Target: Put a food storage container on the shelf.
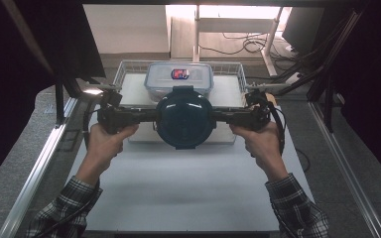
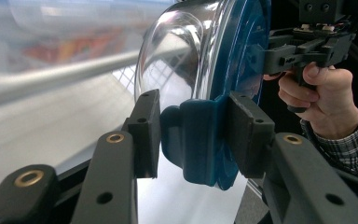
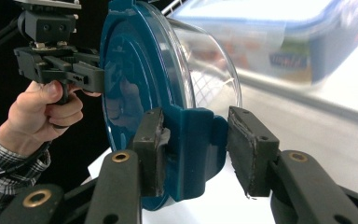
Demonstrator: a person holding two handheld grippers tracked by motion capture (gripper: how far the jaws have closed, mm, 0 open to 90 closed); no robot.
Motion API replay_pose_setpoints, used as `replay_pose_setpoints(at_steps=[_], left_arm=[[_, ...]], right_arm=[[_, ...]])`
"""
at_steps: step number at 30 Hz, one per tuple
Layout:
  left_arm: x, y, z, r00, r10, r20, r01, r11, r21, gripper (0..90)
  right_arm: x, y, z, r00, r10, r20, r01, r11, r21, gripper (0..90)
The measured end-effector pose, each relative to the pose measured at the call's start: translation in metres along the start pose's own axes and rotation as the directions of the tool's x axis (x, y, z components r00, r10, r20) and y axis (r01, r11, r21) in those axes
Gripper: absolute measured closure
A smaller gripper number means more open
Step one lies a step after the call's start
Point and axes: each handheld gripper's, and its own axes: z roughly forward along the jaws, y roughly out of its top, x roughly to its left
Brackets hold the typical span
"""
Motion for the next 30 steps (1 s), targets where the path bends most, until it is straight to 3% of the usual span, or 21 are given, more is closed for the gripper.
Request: replay_pose_setpoints(at_steps=[10, 21, 30], left_arm=[[0.003, 0.035, -0.01, 1.0, -0.004, -0.004, 0.004, 0.9998, -0.021, 58.1], [0.009, 0.068, -0.017, 0.9999, -0.007, 0.009, 0.007, 0.9986, -0.053, 58.1], [0.019, 0.103, -0.021, 1.0, -0.008, -0.003, 0.008, 0.9977, -0.068, 58.0]], right_arm=[[-0.001, 0.035, 0.002, 0.9999, 0.001, -0.014, -0.002, 0.999, -0.04, 57.7], [0.003, 0.073, 0.002, 0.9999, -0.013, 0.002, 0.013, 0.998, -0.056, 57.7], [-0.004, 0.107, 0.008, 1.0, -0.007, 0.003, 0.008, 0.995, -0.096, 57.5]])
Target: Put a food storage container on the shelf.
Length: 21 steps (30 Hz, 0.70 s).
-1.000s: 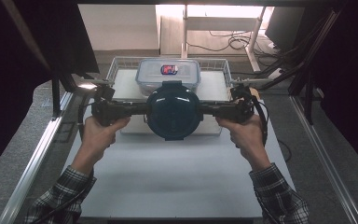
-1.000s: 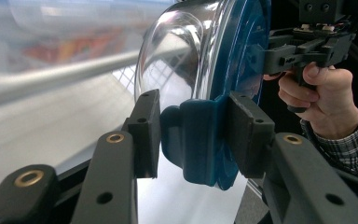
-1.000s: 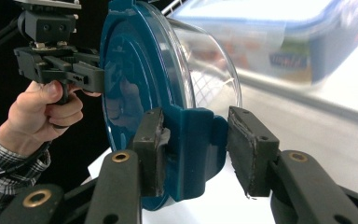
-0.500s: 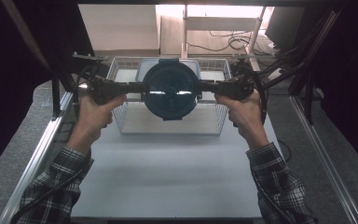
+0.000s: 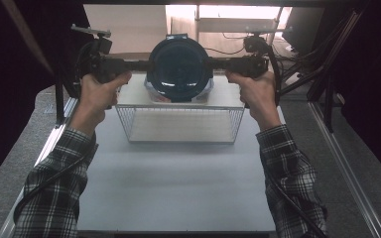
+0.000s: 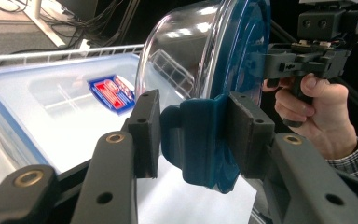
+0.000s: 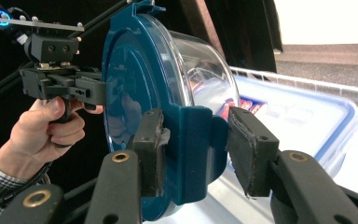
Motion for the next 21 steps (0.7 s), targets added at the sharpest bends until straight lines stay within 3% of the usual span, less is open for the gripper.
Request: replay_pose_setpoints(at_steps=[8, 14, 21], left_arm=[[0.016, 0.012, 0.004, 0.9996, -0.025, -0.012, 0.025, 0.9997, -0.002, 57.6], [0.035, 0.014, 0.011, 0.9969, -0.077, -0.015, 0.077, 0.997, 0.005, 57.2], [0.044, 0.018, 0.012, 0.995, -0.098, -0.022, 0.097, 0.9952, -0.013, 56.8]], right_arm=[[-0.013, 0.01, 0.014, 0.9992, 0.04, 0.011, -0.039, 0.999, -0.018, 57.2], [-0.022, 0.011, 0.027, 0.9971, 0.071, 0.027, -0.07, 0.997, -0.015, 57.1], [-0.028, 0.013, 0.036, 0.9932, 0.111, 0.036, -0.11, 0.994, -0.02, 56.6]])
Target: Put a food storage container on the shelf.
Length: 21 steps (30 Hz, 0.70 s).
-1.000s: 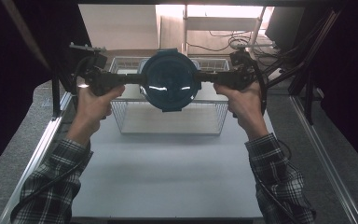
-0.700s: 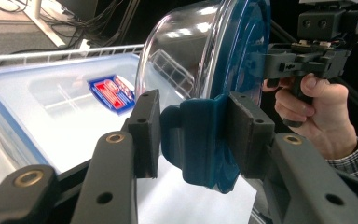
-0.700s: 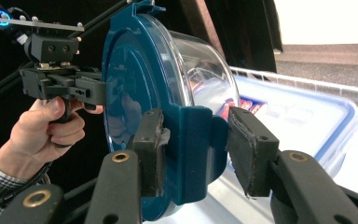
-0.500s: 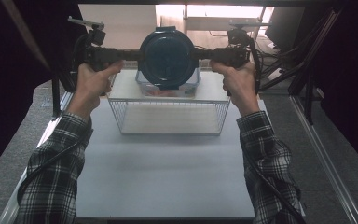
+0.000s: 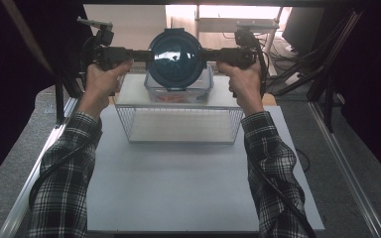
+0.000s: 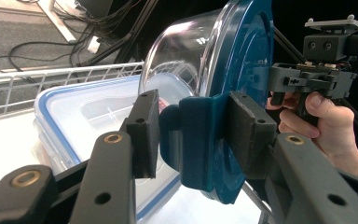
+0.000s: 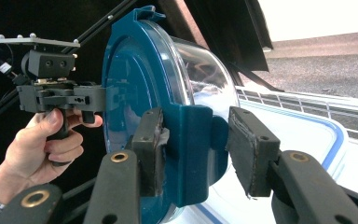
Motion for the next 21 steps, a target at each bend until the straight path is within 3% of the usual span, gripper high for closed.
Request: replay_pose_setpoints(at_steps=[11, 12, 13, 14, 15, 16, 20, 21], left_arm=[[0.004, 0.002, 0.005, 0.9998, -0.006, -0.018, 0.006, 1.0, 0.004, 54.8], [0.004, 0.004, 0.01, 0.9988, -0.018, -0.046, 0.019, 0.9996, 0.019, 51.5], [0.006, 0.005, 0.013, 0.9966, -0.037, -0.074, 0.039, 0.9987, 0.032, 49.3], [0.006, 0.005, 0.013, 0.9966, -0.037, -0.074, 0.039, 0.9987, 0.032, 49.2], [0.013, 0.005, 0.012, 0.9975, -0.031, -0.063, 0.031, 0.9995, 0.004, 58.6], [0.012, 0.005, 0.013, 0.9956, -0.027, -0.09, 0.028, 0.9996, 0.006, 60.6], [0.009, 0.007, 0.015, 0.9932, -0.002, -0.117, 0.001, 1.0, -0.002, 60.6], [0.003, 0.007, 0.015, 0.9858, 0.03, -0.165, -0.032, 0.9994, -0.009, 60.3]], right_arm=[[-0.002, 0.002, 0.005, 0.9991, 0.021, 0.036, -0.021, 1.0, -0.006, 53.6], [0.001, 0.001, 0.008, 0.9916, -0.03, 0.125, 0.028, 0.999, 0.02, 56.2], [0.003, 0.0, 0.011, 0.9852, -0.056, 0.162, 0.049, 0.998, 0.044, 57.8], [0.003, -0.001, 0.013, 0.9833, -0.069, 0.168, 0.061, 0.997, 0.055, 55.6], [0.003, -0.001, 0.013, 0.9874, -0.051, 0.149, 0.048, 0.998, 0.027, 57.9], [0.002, 0.0, 0.014, 0.9861, -0.048, 0.159, 0.043, 0.999, 0.034, 57.0], [0.001, 0.0, 0.017, 0.9862, -0.052, 0.157, 0.048, 0.998, 0.03, 56.3], [0.001, -0.001, 0.017, 0.9865, -0.045, 0.158, 0.041, 0.999, 0.026, 56.4]])
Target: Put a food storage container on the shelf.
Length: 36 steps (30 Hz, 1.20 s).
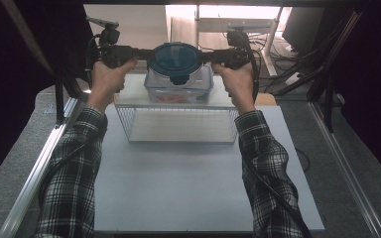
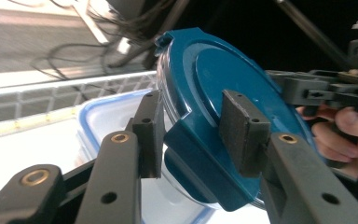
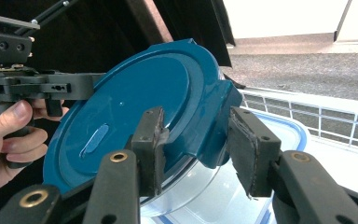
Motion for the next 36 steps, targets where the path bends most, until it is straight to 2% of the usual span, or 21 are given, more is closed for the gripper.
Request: replay_pose_setpoints(at_steps=[1, 2, 3, 4, 7, 8, 9, 10, 11, 12, 13, 14, 16, 17, 18, 19, 21, 23, 25, 28, 36], left_arm=[[0.0, 0.0, 0.0, 1.0, 0.0, 0.0, 0.0, 1.0, 0.0, 59.6], [-0.009, 0.0, -0.003, 0.9939, 0.068, -0.087, -0.07, 0.9975, -0.014, 58.0], [-0.009, 0.0, -0.003, 0.9939, 0.068, -0.087, -0.07, 0.9975, -0.014, 57.5], [-0.015, -0.003, -0.01, 0.9909, 0.091, -0.1, -0.096, 0.9943, -0.047, 57.9], [-0.019, -0.007, -0.02, 0.9888, 0.112, -0.099, -0.119, 0.9906, -0.068, 62.2], [-0.022, -0.01, -0.025, 0.9855, 0.124, -0.116, -0.132, 0.9892, -0.064, 62.2], [-0.023, -0.02, -0.037, 0.9873, 0.134, -0.085, -0.141, 0.9874, -0.073, 66.9], [-0.023, -0.02, -0.037, 0.9873, 0.134, -0.085, -0.141, 0.9874, -0.073, 70.4], [-0.024, -0.026, -0.041, 0.9887, 0.136, -0.063, -0.14, 0.9877, -0.069, 70.4], [-0.027, -0.037, -0.045, 0.9825, 0.176, -0.059, -0.179, 0.983, -0.041, 77.2], [-0.027, -0.037, -0.045, 0.9825, 0.176, -0.059, -0.179, 0.983, -0.041, 79.7], [-0.029, -0.048, -0.042, 0.9752, 0.21, -0.07, -0.209, 0.9778, 0.011, 81.7], [-0.027, -0.054, -0.036, 0.9772, 0.204, -0.058, -0.202, 0.9787, 0.035, 83.6], [-0.027, -0.054, -0.036, 0.9772, 0.204, -0.058, -0.202, 0.9787, 0.035, 84.0], [-0.025, -0.057, -0.028, 0.9789, 0.198, -0.051, -0.196, 0.9794, 0.049, 83.9], [-0.025, -0.057, -0.028, 0.9789, 0.198, -0.051, -0.196, 0.9794, 0.049, 83.8], [-0.023, -0.054, -0.017, 0.9814, 0.187, -0.046, -0.184, 0.9813, 0.056, 82.6], [-0.024, -0.05, -0.011, 0.9841, 0.175, -0.031, -0.173, 0.9833, 0.058, 82.9], [-0.024, -0.047, -0.008, 0.9815, 0.182, -0.06, -0.178, 0.9819, 0.065, 83.1], [-0.021, -0.043, -0.004, 0.9859, 0.159, -0.052, -0.156, 0.9858, 0.062, 83.3], [-0.016, -0.039, -0.001, 0.9874, 0.138, -0.078, -0.134, 0.9896, 0.053, 83.4]], right_arm=[[0.001, 0.0, 0.0, 1.0, -0.001, 0.001, 0.001, 1.0, 0.001, 56.6], [0.001, -0.001, -0.001, 1.0, -0.005, 0.005, 0.005, 1.0, -0.001, 57.1], [0.002, -0.001, -0.002, 0.9999, -0.01, 0.009, 0.011, 1.0, -0.005, 58.0], [0.002, -0.001, -0.004, 0.9997, -0.023, 0.012, 0.023, 1.0, -0.012, 58.0], [0.004, -0.002, -0.011, 0.9983, -0.052, 0.027, 0.053, 0.998, -0.032, 55.6], [0.004, -0.002, -0.011, 0.9983, -0.052, 0.027, 0.053, 0.998, -0.032, 55.6], [0.003, -0.003, -0.02, 0.9982, -0.058, 0.018, 0.059, 0.997, -0.053, 55.7], [0.003, -0.003, -0.02, 0.9982, -0.058, 0.018, 0.059, 0.997, -0.053, 55.7], [0.003, -0.005, -0.025, 0.998, -0.062, 0.014, 0.063, 0.996, -0.058, 56.5], [0.003, -0.01, -0.031, 0.9965, -0.083, 0.008, 0.083, 0.995, -0.054, 62.5], [0.004, -0.013, -0.033, 0.9952, -0.098, 0.009, 0.098, 0.994, -0.043, 66.5], [0.005, -0.016, -0.035, 0.9935, -0.112, 0.02, 0.113, 0.993, -0.031, 71.2], [0.005, -0.023, -0.034, 0.9897, -0.136, 0.046, 0.136, 0.991, 0.005, 78.3], [0.005, -0.023, -0.034, 0.9897, -0.136, 0.046, 0.136, 0.991, 0.005, 78.3], [0.004, -0.028, -0.029, 0.9893, -0.14, 0.04, 0.139, 0.99, 0.033, 82.0], [0.004, -0.028, -0.029, 0.9893, -0.14, 0.04, 0.139, 0.99, 0.033, 82.0], [0.006, -0.031, -0.02, 0.9864, -0.158, 0.044, 0.156, 0.986, 0.054, 82.9], [0.007, -0.031, -0.016, 0.9845, -0.167, 0.054, 0.164, 0.985, 0.055, 82.8], [0.008, -0.03, -0.014, 0.9851, -0.163, 0.054, 0.161, 0.986, 0.048, 82.3], [0.007, -0.029, -0.011, 0.9849, -0.159, 0.069, 0.156, 0.987, 0.044, 81.8], [0.007, -0.031, -0.008, 0.9856, -0.153, 0.07, 0.151, 0.988, 0.036, 80.9]])
